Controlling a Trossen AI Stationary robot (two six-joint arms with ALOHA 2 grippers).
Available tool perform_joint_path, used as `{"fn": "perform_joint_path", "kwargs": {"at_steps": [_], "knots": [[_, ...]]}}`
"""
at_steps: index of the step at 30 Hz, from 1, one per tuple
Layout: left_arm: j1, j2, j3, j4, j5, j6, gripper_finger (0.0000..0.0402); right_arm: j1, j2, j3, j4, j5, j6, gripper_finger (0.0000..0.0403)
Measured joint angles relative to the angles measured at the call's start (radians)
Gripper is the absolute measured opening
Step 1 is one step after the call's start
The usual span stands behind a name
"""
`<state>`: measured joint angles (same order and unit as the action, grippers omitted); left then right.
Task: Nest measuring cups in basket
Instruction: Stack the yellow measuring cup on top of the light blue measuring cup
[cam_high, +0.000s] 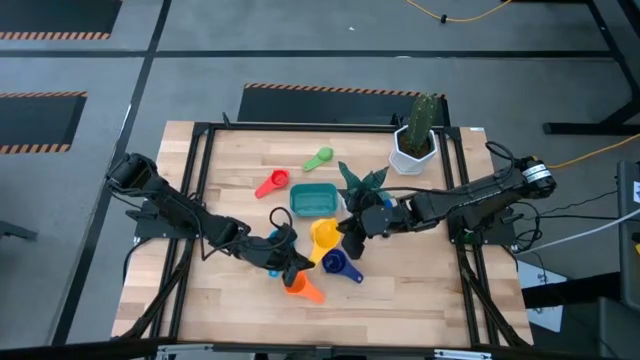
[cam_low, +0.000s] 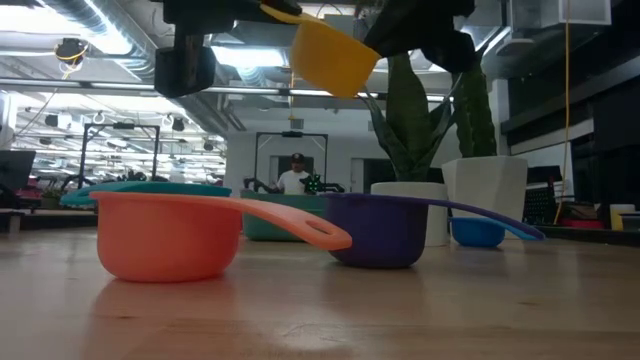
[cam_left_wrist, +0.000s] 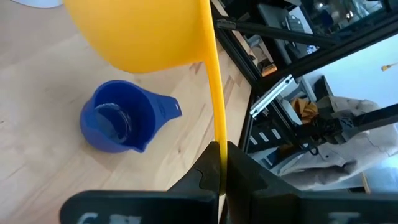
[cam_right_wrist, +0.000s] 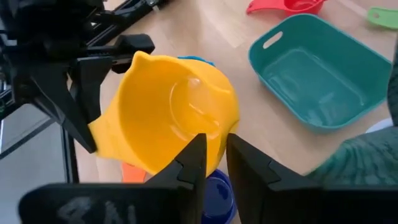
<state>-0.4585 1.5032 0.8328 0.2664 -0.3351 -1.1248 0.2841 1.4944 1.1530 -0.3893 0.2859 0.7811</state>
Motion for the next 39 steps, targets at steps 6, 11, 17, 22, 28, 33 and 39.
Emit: {"fn": "perform_joint_path", "kwargs": {"at_steps": [6,11,17,22,28,33,39], "knots": [[0.001,0.0,0.0,-0.008,-0.007,-0.011,0.0,-0.005,-0.004,0.0,-0.028,-0.022,0.003,0.0066],[0.002,0.0,0.001,-0.034,-0.008,-0.025,0.0,-0.004,-0.025,0.0,-0.115,-0.026,0.048,0.0066],[0.0,0.0,0.001,-0.041,0.008,-0.045,0.0,-0.005,-0.033,0.0,-0.091,-0.021,0.014,0.0066],[-0.042,-0.044,0.001,-0.061,0.039,-0.098,0.0,0.003,-0.032,0.0,-0.047,-0.062,-0.075,0.0066],[-0.149,-0.127,0.001,-0.163,-0.035,-0.191,0.0,0.042,-0.032,0.0,-0.04,-0.078,-0.167,0.0066],[-0.228,-0.158,0.001,-0.264,-0.083,-0.255,0.0,0.08,-0.032,0.0,-0.037,-0.078,-0.239,0.0066],[-0.271,-0.158,-0.047,-0.318,-0.103,-0.3,0.0,0.115,-0.028,0.0,-0.036,-0.077,-0.242,0.0066]]}}
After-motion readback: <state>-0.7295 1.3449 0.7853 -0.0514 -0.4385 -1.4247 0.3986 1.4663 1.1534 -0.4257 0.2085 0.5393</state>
